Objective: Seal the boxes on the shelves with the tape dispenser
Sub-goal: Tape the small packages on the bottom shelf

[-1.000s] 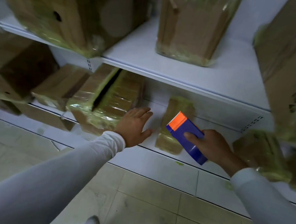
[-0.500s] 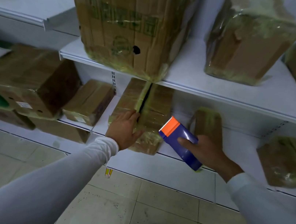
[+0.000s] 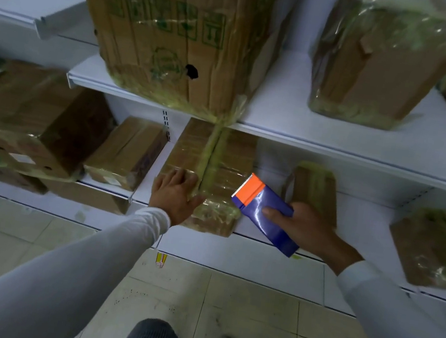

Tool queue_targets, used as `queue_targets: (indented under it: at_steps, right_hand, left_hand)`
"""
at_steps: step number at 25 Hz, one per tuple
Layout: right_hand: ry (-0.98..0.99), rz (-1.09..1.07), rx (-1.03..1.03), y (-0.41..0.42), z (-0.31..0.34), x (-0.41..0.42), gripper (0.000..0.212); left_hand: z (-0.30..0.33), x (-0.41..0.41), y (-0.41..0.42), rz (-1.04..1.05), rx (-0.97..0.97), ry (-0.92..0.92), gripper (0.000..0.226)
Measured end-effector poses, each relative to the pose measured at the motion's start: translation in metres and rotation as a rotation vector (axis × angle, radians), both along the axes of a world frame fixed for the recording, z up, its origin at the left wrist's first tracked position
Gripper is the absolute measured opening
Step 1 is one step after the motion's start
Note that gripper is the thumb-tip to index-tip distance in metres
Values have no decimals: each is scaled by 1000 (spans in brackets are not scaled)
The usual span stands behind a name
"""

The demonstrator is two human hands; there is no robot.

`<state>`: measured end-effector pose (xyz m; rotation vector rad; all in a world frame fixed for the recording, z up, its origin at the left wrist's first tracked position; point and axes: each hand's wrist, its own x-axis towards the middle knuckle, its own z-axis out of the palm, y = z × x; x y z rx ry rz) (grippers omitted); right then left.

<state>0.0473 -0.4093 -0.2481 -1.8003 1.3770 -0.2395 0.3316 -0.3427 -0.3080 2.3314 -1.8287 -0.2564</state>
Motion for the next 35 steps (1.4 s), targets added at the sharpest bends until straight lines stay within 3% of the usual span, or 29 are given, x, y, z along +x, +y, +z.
queue_targets:
  at_steps: [7,10,15,17,20,22,26,29,35]
  right_hand:
    - [-71,22,96,11,10,39,37]
    - [-105,-37,104,25,12,72,47]
    - [-131,-153,108,52,13,94,32]
    - [-166,-197,101,64,12,95,28]
    - [-163,-258,88,76,11,88,28]
    - [-134,-280,89,76,8,80,29]
    - [-110,-261,95,62,12,70,37]
    - [-129,-176,143,48,16,66,32]
    - [-95,-12,162,14,22,67,47]
  left_hand:
    - [4,57,-9,-281,44,48,52]
    - [10,92,-11,-437,62,48,51]
    - [31,137,-42,-657,140,36,48]
    - [37,143,-54,-679,192,-15,47]
    - [41,138,-63,-542,153,-12,43]
    - [33,116,-52,-537,50,-169,58]
    - [-1,66,-21,-561,80,-166,111]
    - [-9,83,-31,-635,82,-220,109]
    - [-5,115,-45,-721,129,-217,116]
